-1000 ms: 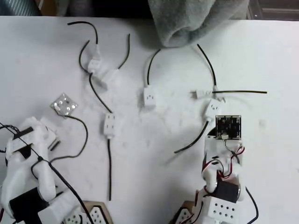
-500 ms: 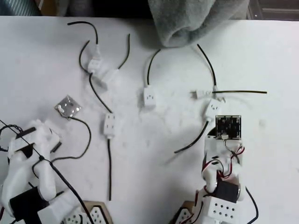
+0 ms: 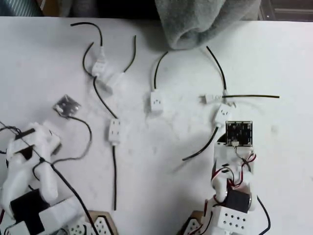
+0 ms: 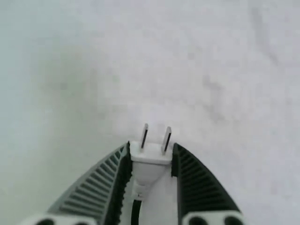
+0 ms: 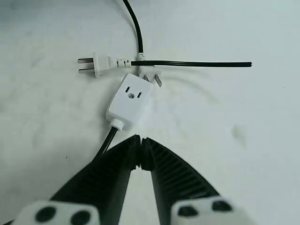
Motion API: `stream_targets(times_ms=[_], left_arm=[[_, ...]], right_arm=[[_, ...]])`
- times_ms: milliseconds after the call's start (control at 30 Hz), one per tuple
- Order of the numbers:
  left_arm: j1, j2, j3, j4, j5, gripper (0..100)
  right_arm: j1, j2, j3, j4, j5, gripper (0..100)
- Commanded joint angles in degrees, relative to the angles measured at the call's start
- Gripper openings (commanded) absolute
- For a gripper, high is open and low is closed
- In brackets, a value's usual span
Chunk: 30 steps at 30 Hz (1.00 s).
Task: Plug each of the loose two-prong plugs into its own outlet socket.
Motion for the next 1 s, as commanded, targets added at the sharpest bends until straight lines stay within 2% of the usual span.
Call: stream_targets(times_ms=[0, 233, 333, 400, 500, 567, 600, 667, 733, 800, 867, 967], left_arm=[[-3.6, -0.7, -7.7, -0.1, 1.9, 3], [-8.6, -0.7, -18.6, -0.4, 1.6, 3], [-9.6, 0.0, -19.8, -0.6, -3.9, 3], [-9.7, 0.0, -16.1, -2.9, -9.8, 3], [-9.3, -0.1, -6.1, -12.0, -16.5, 3], [-8.2, -0.6, 0.0, -17.3, -18.3, 3], [-7.9, -0.7, 1.5, -17.2, -16.8, 3], [-6.7, -0.2, 0.2, -9.4, -10.4, 3], [-5.7, -0.1, -4.9, 5.3, -5.5, 3], [-3.6, 0.0, -11.9, 20.7, -3.8, 3], [-1.1, 0.0, -17.1, 32.4, -2.3, 3], [2.5, 0.0, -18.0, 39.0, 0.3, 3]], right_arm=[[-0.3, -0.2, -0.3, -1.4, 0.4, 2.1], [-0.3, -0.2, 0.3, -2.7, 0.4, 2.1], [-0.3, -0.2, 0.3, -2.8, 0.4, 2.1], [-0.3, -0.2, 0.3, -2.8, 0.4, 2.1], [-0.3, -0.2, 0.3, -2.8, 0.5, 2.1], [-0.3, -0.2, 0.3, -2.8, 0.5, 2.1], [-0.3, -0.2, 0.3, -2.8, 0.5, 2.1], [-0.3, -0.2, 0.3, -2.8, 0.6, 2.1], [-0.4, -0.2, 0.4, -2.8, 2.0, 2.1], [-0.4, -0.2, 0.4, -2.8, 2.2, 2.1], [-0.4, -0.2, 0.4, -2.8, 2.2, 2.1], [-0.4, -0.2, 0.4, -2.6, 2.3, 2.1]])
